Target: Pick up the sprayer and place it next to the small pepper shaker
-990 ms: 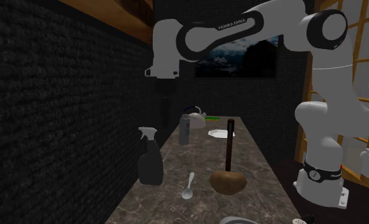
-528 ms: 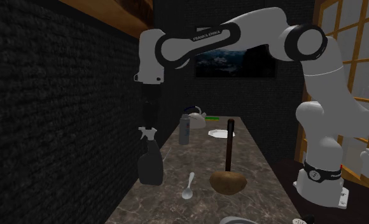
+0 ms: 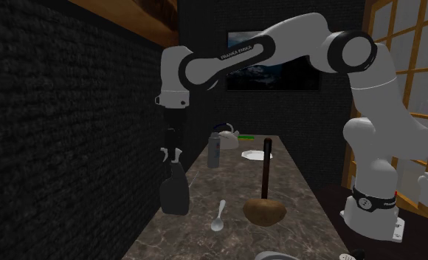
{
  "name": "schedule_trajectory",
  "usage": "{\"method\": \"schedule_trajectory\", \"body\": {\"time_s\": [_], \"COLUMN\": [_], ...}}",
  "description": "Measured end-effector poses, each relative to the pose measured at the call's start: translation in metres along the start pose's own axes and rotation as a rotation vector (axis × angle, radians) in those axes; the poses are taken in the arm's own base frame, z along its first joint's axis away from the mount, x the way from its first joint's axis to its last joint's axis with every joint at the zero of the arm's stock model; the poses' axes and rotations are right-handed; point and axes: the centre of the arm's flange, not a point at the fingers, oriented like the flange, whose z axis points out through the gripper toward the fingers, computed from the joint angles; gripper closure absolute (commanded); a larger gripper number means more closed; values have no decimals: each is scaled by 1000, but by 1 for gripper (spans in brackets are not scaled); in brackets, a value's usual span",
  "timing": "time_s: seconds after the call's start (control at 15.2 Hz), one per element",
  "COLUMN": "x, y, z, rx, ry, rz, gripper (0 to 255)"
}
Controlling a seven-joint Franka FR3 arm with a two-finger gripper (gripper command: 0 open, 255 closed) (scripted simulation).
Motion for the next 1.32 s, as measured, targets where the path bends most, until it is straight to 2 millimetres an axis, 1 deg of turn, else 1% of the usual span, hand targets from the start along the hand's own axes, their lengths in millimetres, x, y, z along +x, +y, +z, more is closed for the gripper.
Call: {"method": "schedule_trajectory", "body": {"time_s": [0.33, 0.4, 1.06, 1.32], "x": [0, 0, 0, 1], "y": [0, 0, 0, 0], "z": [1, 1, 1, -14], "rx": [0, 0, 0, 0], "ry": [0, 0, 1, 0], "rz": [0, 0, 0, 0], "gripper": [0, 255, 255, 255]}}
